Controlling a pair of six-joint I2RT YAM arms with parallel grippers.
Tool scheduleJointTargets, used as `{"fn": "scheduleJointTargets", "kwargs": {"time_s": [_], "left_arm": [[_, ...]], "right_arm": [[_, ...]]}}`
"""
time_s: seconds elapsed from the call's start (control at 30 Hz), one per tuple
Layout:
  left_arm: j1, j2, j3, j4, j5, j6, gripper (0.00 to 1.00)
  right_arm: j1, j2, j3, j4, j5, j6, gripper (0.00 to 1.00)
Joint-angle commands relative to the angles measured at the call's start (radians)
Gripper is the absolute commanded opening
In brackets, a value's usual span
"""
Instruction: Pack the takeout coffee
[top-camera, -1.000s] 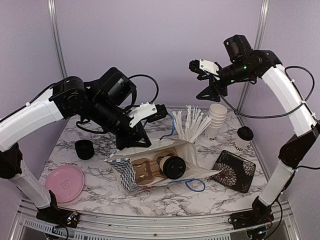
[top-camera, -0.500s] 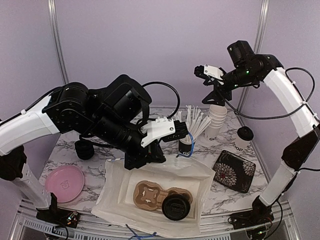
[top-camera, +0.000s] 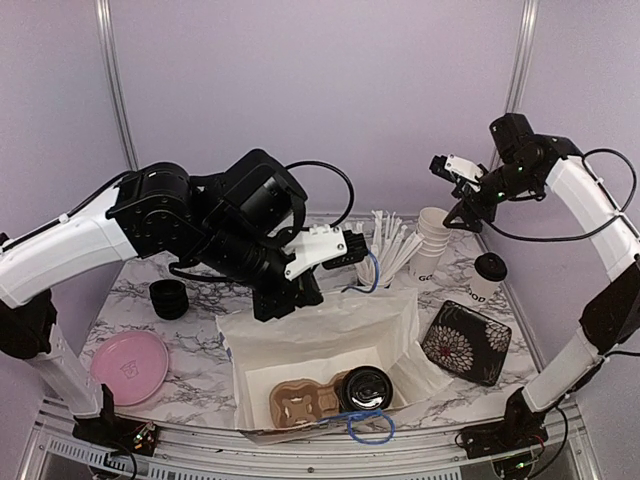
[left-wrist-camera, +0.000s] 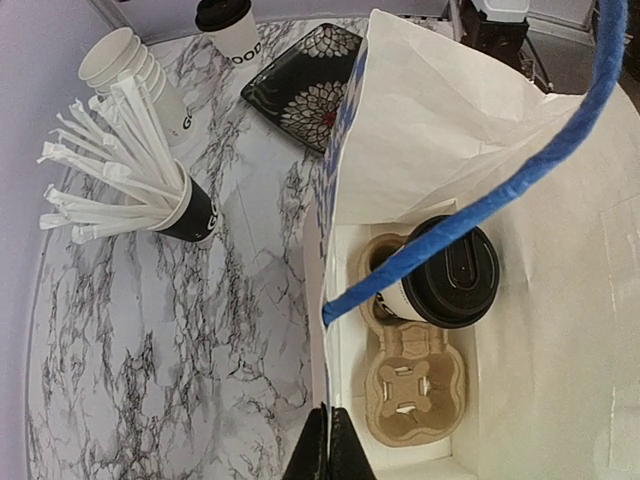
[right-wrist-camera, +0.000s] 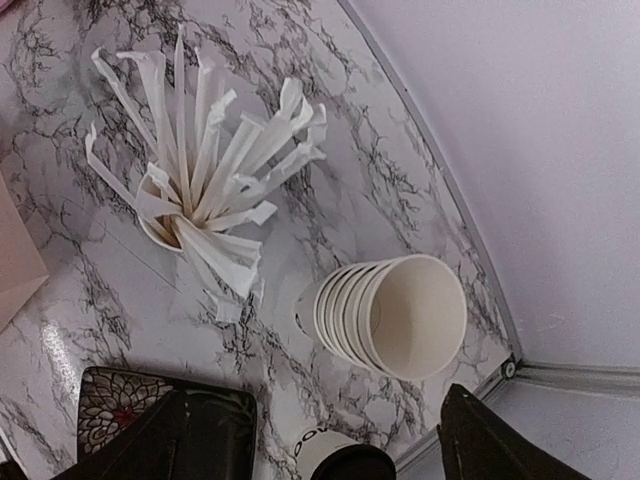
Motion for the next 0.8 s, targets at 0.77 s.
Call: {"fn": "scheduleJointTargets", "kwargs": {"time_s": [0.77], "left_arm": [[0.268, 0.094, -0.016, 0.092, -0.020, 0.140, 0.17]], "right_arm": [[-0.375, 0.193, -0.151, 0.017, 0.157, 0.229, 0.93]]}}
